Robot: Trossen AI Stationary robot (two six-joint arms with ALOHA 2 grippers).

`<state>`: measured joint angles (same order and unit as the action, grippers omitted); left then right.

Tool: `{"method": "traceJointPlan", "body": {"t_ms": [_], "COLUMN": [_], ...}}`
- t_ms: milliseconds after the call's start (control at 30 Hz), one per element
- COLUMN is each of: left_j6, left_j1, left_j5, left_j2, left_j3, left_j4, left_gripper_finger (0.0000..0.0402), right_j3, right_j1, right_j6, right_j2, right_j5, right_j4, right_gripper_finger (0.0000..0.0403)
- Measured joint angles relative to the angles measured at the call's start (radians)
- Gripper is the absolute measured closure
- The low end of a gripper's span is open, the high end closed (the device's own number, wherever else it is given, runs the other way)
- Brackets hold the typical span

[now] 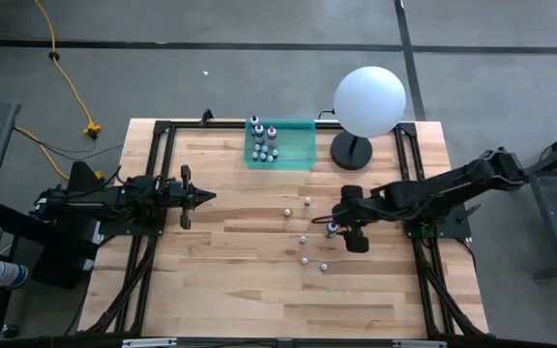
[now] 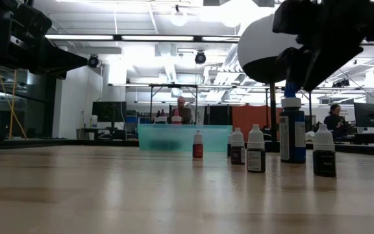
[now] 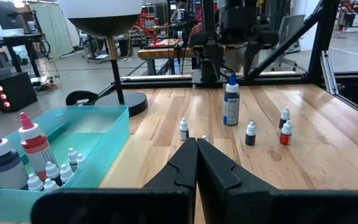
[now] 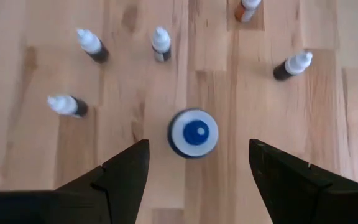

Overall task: Pick & Place food coloring
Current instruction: Put the big blue food coloring bottle into the bin

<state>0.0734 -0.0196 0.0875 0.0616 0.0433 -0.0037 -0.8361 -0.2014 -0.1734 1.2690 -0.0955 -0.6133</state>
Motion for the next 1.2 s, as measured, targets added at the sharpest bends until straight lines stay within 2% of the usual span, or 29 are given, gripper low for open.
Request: {"method": "traceJointPlan", "body": {"t_ms": [333,633,1200], "left_j6": [0.0,0.0,0.0], "left_j1": [0.0,0.0,0.0], "left_j5": [0.0,0.0,0.0], "left_j2": [0.0,0.0,0.0], "left_j3": [0.0,0.0,0.0], "left_j4": [0.0,0.0,0.0], "left_gripper_finger": [0.0401,0.0401,0.0401], "right_j3": [-0.035,-0.035,-0.035], "right_j1": [0.005,0.006,0.005], "right_j6": [0.076,0.069,0.064], "right_j2": [0.092,0.109,0.109], "right_j5": [0.025,0.025,0.025], "right_j4": [-0.005,0.013,0.022], "right_gripper_finger": [0.0139,0.0147,0.0297]}}
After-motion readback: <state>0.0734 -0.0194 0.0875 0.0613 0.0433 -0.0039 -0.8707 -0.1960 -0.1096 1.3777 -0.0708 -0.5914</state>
